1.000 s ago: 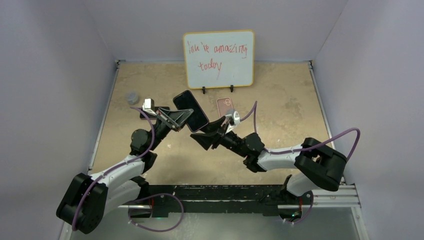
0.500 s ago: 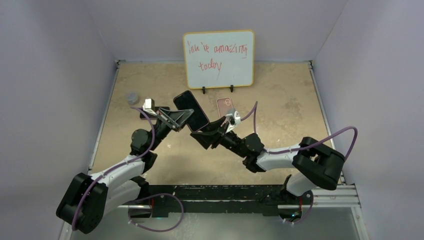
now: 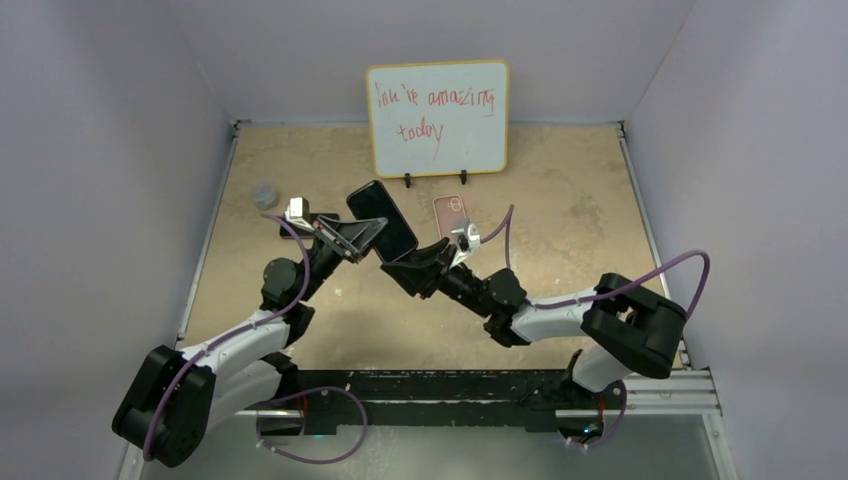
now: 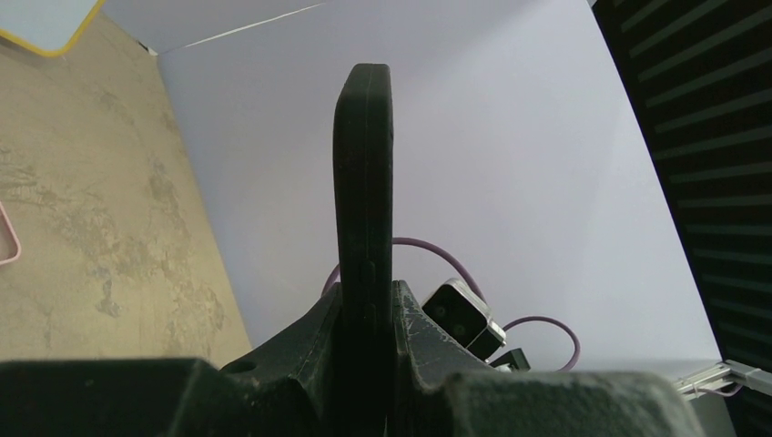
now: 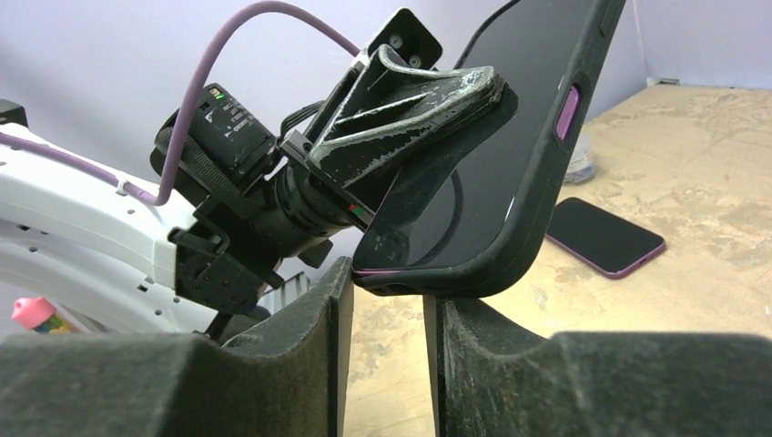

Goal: Take the phone out of the phone case
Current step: Remove the phone case from the phone.

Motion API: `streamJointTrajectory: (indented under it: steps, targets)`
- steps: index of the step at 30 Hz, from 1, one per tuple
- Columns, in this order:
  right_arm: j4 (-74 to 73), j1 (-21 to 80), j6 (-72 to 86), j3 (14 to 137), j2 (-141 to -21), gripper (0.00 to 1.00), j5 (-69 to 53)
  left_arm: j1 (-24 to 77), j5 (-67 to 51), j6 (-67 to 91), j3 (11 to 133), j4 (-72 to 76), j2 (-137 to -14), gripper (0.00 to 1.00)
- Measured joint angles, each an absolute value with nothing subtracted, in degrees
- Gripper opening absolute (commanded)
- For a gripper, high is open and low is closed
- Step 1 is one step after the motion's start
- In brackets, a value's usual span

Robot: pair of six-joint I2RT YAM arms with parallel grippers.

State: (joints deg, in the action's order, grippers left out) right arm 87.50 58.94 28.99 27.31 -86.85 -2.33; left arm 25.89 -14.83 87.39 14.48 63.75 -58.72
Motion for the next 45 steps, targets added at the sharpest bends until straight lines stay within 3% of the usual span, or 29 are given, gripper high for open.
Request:
streamJointTrajectory:
  steps: [5,16,27,33,45]
  targets:
    - [87.79,59.51,28.82,27.27,-86.78,0.12,-2.68,26.0,-14.39,87.5,14.48,64.05,-58.7,0.0]
    - [83.11,60.12,26.0,26.61,-84.07,0.06,-0.34,26.17,-13.65,87.26,14.48,62.11,-57.82,0.0]
    - [78.41,59.86,25.89,24.82,-80.82,0.38,2.26,26.37,-14.24,84.79,14.48,60.34,-56.77,0.0]
    - [76.29,54.59,27.77,19.42,-75.79,0.48,7.55,27.05,-14.92,83.35,14.46,60.34,-56.66,0.0]
    - [76.86,49.95,34.89,15.66,-69.12,0.64,5.56,26.63,-10.68,82.74,12.67,62.04,-56.64,0.0]
